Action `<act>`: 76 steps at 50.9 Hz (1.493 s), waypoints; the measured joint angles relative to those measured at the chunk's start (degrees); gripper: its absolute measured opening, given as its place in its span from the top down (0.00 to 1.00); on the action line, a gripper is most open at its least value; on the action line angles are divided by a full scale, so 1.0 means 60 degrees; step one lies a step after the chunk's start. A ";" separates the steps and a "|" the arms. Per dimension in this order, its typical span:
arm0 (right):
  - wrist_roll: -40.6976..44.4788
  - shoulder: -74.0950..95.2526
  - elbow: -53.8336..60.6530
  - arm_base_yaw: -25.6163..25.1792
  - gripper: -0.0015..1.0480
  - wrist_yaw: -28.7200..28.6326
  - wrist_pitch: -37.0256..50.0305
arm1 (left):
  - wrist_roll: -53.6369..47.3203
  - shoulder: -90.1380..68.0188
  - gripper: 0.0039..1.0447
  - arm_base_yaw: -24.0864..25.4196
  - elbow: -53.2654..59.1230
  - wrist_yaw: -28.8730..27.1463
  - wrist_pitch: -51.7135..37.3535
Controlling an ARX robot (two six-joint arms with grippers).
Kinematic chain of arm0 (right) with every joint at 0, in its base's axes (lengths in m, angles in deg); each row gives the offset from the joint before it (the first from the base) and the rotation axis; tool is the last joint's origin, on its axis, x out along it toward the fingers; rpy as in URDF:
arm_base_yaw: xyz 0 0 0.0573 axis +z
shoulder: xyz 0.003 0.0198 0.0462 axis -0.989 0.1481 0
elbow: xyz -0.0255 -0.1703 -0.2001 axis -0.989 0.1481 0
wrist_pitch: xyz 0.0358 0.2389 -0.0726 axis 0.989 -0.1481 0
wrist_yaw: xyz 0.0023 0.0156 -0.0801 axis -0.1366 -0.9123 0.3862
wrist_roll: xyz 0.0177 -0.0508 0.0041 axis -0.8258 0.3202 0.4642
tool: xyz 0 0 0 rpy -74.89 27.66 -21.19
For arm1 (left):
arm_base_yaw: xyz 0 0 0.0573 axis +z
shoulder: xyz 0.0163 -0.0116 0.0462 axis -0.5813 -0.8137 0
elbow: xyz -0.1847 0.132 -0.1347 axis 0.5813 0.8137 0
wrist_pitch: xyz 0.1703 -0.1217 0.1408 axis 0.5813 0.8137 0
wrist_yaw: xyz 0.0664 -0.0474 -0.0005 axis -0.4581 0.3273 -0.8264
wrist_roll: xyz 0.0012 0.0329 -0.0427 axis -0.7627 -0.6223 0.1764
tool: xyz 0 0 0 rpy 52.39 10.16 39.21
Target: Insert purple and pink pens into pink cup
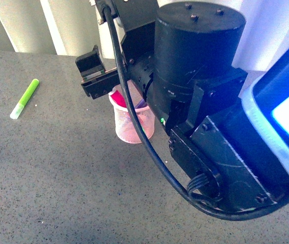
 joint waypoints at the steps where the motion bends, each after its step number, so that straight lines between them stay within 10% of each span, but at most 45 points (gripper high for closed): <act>1: -0.0069 -0.0142 0.0098 0.0000 0.06 0.0022 -0.0073 | 0.0000 0.0000 0.06 0.0000 0.0000 0.0000 0.0000; 28: -0.1636 -0.7195 0.3610 -0.1774 0.07 -0.0138 -0.5435 | 0.0000 0.0000 0.06 0.0000 0.0000 -0.0007 0.0000; 39: -0.1636 -0.7723 0.3741 -0.2000 0.08 0.0025 -0.5490 | 0.0000 0.0004 0.06 0.0000 0.0000 0.0000 0.0000; 44: -0.1628 -0.8073 0.4991 -0.2175 0.29 0.2291 -0.3384 | 0.0000 0.0004 0.06 0.0000 0.0000 -0.0011 0.0000; 60: -0.1621 -1.1253 0.8043 -0.4142 0.97 0.0718 -0.3519 | 0.0000 0.0004 0.06 0.0000 0.0000 -0.0004 0.0000; 76: -0.1636 -1.3172 0.9118 -0.5031 0.97 -0.0106 -0.4357 | 0.0000 0.0004 0.06 0.0000 0.0000 -0.0004 0.0000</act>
